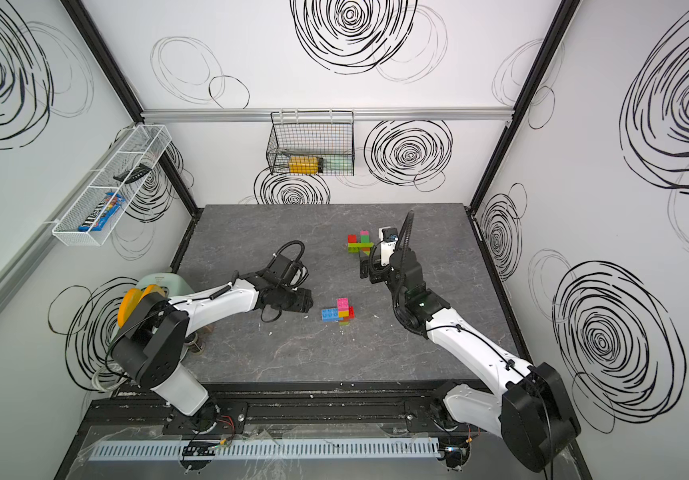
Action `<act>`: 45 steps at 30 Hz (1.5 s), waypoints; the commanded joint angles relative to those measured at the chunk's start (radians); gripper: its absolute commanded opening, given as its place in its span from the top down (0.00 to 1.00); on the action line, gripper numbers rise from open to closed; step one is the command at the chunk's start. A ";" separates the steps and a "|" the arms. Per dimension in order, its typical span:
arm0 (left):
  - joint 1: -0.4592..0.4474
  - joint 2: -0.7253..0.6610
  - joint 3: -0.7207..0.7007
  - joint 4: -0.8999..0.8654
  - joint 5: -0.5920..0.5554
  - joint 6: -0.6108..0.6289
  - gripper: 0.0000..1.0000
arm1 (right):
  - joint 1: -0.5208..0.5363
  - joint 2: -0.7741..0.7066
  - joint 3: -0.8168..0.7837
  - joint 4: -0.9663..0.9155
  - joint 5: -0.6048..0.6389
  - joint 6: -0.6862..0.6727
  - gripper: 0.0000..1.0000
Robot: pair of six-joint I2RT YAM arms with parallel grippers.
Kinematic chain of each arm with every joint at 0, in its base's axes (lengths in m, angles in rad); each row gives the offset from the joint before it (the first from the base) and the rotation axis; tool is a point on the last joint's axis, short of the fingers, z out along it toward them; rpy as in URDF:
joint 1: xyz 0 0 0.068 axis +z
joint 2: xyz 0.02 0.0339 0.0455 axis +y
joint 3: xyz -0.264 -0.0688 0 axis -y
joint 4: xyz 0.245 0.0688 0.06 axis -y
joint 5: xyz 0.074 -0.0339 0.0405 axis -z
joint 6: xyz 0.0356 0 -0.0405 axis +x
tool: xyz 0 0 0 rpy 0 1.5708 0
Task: Assemble the number 4 with lego
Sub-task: Place the lego brick at the center of the board, then pick up the lego brick from the center of the board.
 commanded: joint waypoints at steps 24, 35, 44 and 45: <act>-0.088 -0.091 -0.329 0.534 -0.384 -0.059 0.26 | -0.001 -0.023 0.021 -0.009 -0.062 -0.008 0.03; 0.030 -0.167 -0.474 0.720 -0.096 0.013 0.34 | -0.002 -0.030 0.030 -0.017 -0.040 -0.012 0.03; 0.059 -0.110 -0.587 1.090 0.021 0.201 0.27 | -0.001 -0.049 0.035 0.003 -0.084 -0.044 0.03; 0.067 -0.105 -0.600 1.130 0.028 0.211 0.28 | -0.001 -0.051 0.034 0.001 -0.086 -0.049 0.03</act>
